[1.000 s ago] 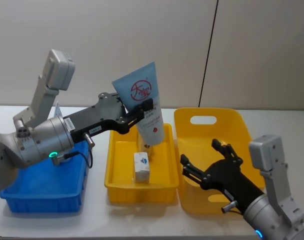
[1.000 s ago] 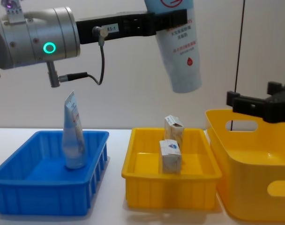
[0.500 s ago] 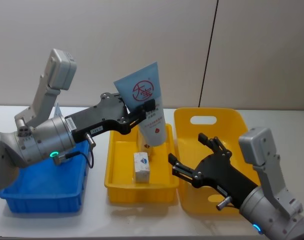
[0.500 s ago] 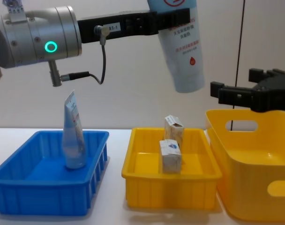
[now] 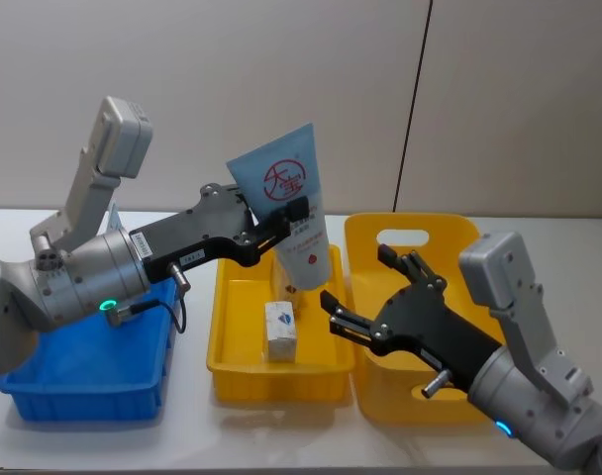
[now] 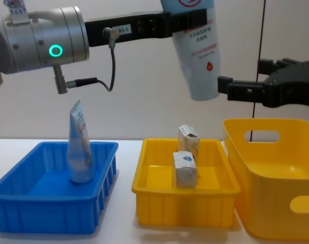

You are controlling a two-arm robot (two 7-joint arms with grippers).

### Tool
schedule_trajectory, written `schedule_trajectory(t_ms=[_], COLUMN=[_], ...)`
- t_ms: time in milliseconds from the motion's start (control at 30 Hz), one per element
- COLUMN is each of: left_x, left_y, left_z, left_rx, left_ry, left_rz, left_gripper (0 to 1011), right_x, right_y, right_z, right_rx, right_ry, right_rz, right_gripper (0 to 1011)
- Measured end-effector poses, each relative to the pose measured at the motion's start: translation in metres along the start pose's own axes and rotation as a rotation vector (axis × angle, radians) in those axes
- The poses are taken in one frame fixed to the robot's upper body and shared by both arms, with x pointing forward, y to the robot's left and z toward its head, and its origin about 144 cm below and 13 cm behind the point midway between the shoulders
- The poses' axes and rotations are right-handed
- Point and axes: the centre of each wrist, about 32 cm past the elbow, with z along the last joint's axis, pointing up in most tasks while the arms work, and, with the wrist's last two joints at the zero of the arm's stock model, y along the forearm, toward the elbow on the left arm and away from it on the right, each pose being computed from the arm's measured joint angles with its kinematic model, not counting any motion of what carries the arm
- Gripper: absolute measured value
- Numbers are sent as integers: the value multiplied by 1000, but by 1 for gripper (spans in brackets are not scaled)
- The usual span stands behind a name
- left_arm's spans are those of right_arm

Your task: Bimanual collaborative sorting of washing and personal care products

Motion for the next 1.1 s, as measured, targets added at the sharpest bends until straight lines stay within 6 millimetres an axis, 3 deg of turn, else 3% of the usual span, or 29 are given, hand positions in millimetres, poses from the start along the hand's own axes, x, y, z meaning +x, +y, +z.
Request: schedule_trajectory(t_ms=[1100], left_x=[0], left_y=[0], left_z=[0], left_rx=[0], left_ry=[-1], left_rz=[-1], left_gripper=[265], right_x=[26], right_y=[49], right_z=[7], right_rx=[12], right_ry=[-56], right_rz=[89], right_gripper=[1004])
